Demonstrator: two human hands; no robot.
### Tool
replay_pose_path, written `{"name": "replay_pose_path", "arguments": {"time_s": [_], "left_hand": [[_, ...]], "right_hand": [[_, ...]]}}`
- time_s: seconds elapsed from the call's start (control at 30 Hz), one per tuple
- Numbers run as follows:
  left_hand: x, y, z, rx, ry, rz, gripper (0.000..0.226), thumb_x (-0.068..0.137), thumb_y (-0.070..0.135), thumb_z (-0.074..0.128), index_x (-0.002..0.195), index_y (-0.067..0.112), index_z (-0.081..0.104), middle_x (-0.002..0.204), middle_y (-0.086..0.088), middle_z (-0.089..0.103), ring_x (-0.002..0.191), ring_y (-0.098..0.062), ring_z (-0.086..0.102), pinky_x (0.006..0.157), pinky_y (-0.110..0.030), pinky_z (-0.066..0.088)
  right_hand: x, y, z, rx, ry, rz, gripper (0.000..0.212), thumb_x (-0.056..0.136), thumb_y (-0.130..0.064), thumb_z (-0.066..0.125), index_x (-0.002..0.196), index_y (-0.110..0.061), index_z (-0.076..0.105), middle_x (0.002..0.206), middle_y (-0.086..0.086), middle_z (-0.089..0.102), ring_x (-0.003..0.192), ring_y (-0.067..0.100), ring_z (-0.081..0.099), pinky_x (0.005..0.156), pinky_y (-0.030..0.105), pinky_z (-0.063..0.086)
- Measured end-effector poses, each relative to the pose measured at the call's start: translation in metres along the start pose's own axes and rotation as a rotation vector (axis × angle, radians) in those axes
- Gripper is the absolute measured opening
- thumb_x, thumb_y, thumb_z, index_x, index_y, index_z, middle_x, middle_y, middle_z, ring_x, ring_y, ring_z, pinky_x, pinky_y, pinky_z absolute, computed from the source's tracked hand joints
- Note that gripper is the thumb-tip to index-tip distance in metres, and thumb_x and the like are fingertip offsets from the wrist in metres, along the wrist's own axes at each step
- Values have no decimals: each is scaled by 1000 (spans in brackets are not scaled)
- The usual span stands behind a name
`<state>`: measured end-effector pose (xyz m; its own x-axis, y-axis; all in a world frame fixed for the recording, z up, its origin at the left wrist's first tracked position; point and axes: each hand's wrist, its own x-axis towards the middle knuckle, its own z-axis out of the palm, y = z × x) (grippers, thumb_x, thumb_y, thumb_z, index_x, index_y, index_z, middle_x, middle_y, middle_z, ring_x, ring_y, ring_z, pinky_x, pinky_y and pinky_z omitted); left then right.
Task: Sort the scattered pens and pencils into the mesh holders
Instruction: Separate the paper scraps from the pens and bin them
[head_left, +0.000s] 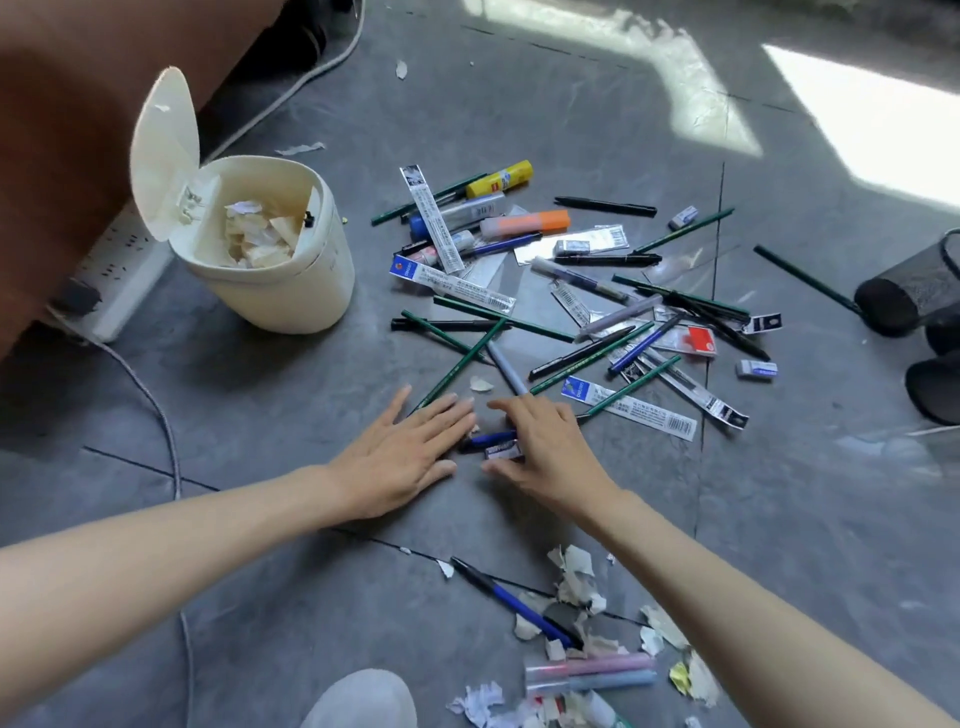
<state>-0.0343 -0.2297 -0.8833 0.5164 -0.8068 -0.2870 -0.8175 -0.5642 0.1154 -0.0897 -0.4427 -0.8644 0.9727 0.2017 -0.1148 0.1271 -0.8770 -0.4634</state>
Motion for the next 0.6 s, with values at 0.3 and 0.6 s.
{"name": "replay_pose_path", "arguments": {"time_s": [0.3,0.6], "left_hand": [[-34,18,7,-76,107,78,53,99,40,23,145,16,31,154,0,27,143,-10,15,116,-35,5],[25,16,-7,-50,37,13,71,89,56,4,149,20,-2,158,1,-2,144,-12,-10,114,-28,-13]], "right_hand": [[-23,28,-4,-21,62,-67,14,70,-5,65,80,-11,58,79,6,59,73,31,56,67,31,33],[-41,26,-5,-36,159,-68,11,87,-19,59,87,-8,58,80,8,56,71,27,53,57,35,45]]}}
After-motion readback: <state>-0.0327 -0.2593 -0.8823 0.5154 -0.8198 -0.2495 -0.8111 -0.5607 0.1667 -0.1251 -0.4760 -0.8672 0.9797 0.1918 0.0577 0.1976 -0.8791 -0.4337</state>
